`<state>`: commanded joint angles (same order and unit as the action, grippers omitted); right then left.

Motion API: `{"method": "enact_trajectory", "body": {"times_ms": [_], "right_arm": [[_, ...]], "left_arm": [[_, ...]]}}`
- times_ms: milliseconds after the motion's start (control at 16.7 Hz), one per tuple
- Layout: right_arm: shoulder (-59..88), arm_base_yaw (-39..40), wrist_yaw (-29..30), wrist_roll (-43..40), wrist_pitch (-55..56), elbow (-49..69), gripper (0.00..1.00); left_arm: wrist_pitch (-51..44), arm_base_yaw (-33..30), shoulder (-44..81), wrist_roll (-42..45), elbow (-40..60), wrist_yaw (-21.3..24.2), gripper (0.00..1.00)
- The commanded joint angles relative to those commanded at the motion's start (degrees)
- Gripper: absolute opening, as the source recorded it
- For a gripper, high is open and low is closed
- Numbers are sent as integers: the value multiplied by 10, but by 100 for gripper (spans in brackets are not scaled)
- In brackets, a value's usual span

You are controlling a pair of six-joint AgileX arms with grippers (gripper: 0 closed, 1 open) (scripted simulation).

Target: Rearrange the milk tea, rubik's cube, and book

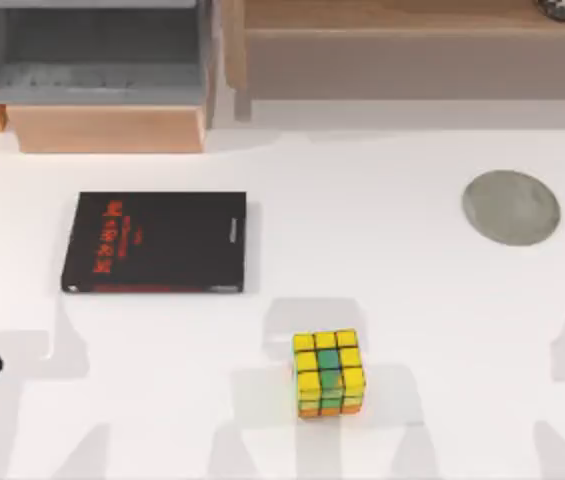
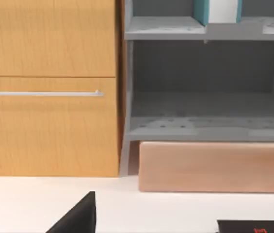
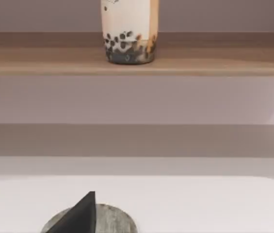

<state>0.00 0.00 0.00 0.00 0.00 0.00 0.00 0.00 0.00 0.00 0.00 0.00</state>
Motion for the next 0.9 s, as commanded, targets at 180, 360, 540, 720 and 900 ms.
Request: {"method": "enact_trajectory", "body": {"times_ms": [180, 360, 540, 720, 900], "right_arm": [[6, 1, 0, 0, 3, 4, 100], [61, 6, 6, -3, 32, 36, 100], [170, 13, 16, -6, 85, 97, 100], [326, 22, 29, -5, 159, 179, 100], [505, 32, 43, 0, 244, 274, 100]], "left_arm": [[0, 0, 0, 0, 0, 0, 100], [0, 0, 0, 0, 0, 0, 100], [0, 0, 0, 0, 0, 0, 100], [0, 0, 0, 0, 0, 0, 100], [0, 0, 0, 0, 0, 0, 100]]}}
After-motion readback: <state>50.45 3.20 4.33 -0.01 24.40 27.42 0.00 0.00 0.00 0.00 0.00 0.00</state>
